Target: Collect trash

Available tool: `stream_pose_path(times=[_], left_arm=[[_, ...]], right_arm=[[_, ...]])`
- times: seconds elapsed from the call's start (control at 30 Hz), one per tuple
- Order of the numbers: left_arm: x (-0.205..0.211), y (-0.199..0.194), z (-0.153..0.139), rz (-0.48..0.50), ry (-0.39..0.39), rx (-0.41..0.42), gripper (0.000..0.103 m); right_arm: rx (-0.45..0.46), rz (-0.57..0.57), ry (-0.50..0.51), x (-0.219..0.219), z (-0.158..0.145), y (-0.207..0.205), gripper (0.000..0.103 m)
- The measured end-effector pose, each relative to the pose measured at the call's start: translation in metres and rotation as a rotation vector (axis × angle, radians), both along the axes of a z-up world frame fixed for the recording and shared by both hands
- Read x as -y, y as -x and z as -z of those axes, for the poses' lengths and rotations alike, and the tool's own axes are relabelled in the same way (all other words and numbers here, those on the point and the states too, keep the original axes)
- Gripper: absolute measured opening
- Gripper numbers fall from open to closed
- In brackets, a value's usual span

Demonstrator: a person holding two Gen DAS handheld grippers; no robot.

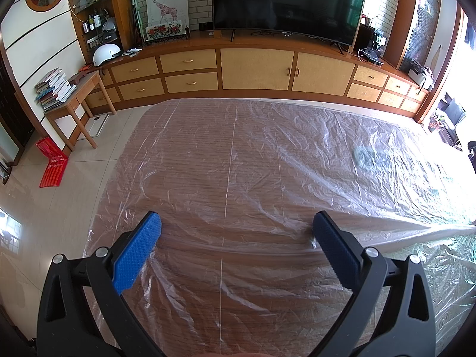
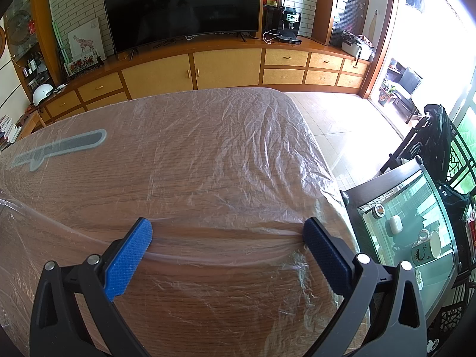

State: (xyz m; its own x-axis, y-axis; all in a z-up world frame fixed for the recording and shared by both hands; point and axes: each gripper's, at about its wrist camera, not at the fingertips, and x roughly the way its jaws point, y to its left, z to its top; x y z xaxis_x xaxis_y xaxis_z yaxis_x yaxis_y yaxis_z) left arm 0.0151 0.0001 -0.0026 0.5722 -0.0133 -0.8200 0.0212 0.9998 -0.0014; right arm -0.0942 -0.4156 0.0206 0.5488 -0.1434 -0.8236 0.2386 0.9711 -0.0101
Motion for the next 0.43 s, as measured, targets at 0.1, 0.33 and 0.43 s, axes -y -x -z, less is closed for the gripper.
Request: stream_pose_path(times=[0.1, 0.33, 0.43], left_arm=[[0.0, 0.0001, 0.0, -0.001, -0.001, 0.0, 0.102], [-0.0004, -0.0003, -0.0001, 0.0, 0.0, 0.0, 0.102], [-0.0005, -0.0001, -0.0002, 0.0, 0.0, 0.0, 0.102]], right_arm=[[0.0, 0.0, 0.0, 0.0001, -0.0001, -0.0001, 0.099], [0.0, 0.0, 0.0, 0.0001, 0.0, 0.0, 0.099], [0.0, 0.0, 0.0, 0.0, 0.0, 0.0002, 0.099]])
